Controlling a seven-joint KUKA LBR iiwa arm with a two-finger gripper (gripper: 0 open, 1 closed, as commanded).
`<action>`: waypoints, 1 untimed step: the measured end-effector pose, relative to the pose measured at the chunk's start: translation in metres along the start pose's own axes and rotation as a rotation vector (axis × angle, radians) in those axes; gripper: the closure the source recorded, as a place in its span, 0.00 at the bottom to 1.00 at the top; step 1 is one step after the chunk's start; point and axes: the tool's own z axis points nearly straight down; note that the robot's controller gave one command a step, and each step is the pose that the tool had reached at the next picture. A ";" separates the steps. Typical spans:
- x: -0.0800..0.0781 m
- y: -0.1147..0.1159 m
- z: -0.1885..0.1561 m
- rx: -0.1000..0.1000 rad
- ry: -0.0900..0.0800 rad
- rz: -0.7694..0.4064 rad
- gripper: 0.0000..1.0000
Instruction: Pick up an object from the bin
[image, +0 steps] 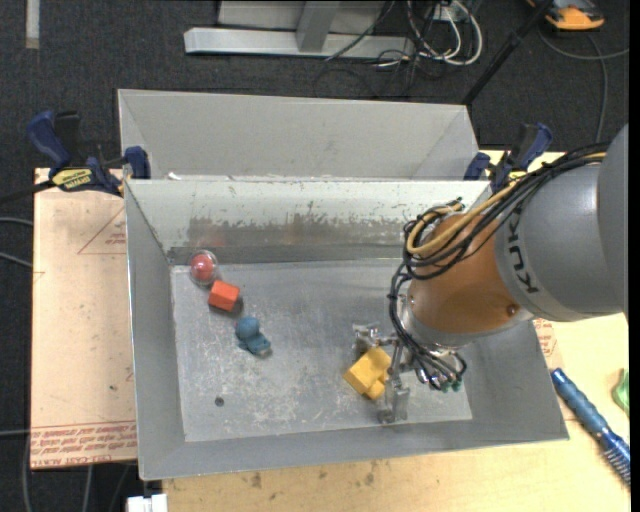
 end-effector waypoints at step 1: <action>-0.001 -0.002 -0.001 0.003 -0.003 0.003 1.00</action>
Offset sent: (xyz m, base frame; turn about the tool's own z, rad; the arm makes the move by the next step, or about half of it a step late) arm 0.0000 0.0000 0.0000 0.0000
